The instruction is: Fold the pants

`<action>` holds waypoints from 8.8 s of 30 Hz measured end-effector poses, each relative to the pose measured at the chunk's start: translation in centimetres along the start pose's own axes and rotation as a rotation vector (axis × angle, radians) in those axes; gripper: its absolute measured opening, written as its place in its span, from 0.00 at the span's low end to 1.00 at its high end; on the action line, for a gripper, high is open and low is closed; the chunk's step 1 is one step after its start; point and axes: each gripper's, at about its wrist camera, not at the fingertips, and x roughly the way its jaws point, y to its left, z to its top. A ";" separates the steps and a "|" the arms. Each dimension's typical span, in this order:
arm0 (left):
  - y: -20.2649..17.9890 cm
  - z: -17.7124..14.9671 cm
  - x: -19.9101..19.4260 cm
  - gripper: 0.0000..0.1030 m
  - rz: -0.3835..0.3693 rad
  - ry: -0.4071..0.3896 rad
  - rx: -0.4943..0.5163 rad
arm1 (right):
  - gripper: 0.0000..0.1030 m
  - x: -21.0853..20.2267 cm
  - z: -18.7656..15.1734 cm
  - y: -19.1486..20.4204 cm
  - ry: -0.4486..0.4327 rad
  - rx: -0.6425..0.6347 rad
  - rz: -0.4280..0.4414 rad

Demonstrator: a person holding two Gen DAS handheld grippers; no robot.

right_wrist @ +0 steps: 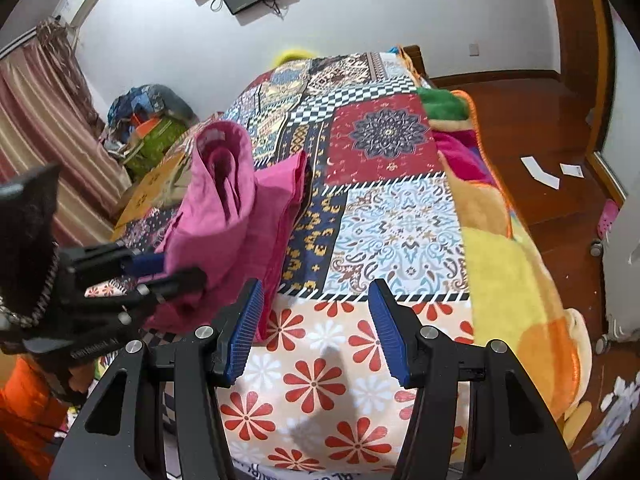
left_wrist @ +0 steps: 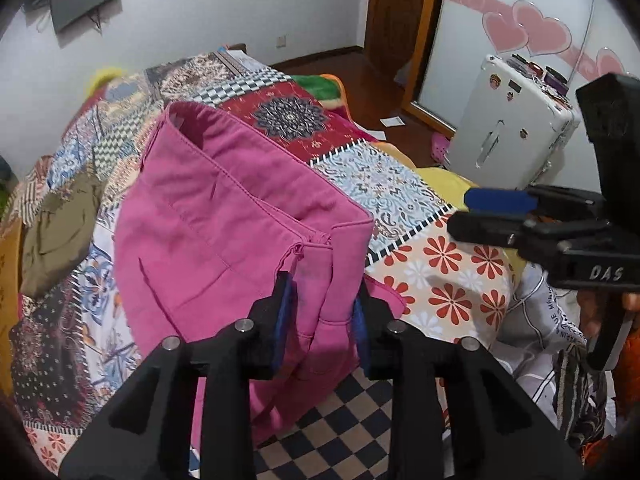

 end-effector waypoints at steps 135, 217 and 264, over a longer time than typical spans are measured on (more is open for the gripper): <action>19.5 -10.0 -3.8 0.30 0.148 0.031 -0.503 | 0.36 6.9 2.8 2.4 0.132 -0.187 -0.100; 20.3 0.0 6.9 0.03 -0.024 0.047 -0.490 | 0.36 16.7 7.2 4.5 0.211 -0.293 0.070; 20.4 -4.7 3.7 0.58 -0.007 0.037 -0.586 | 0.43 14.4 5.2 0.8 0.229 -0.019 0.127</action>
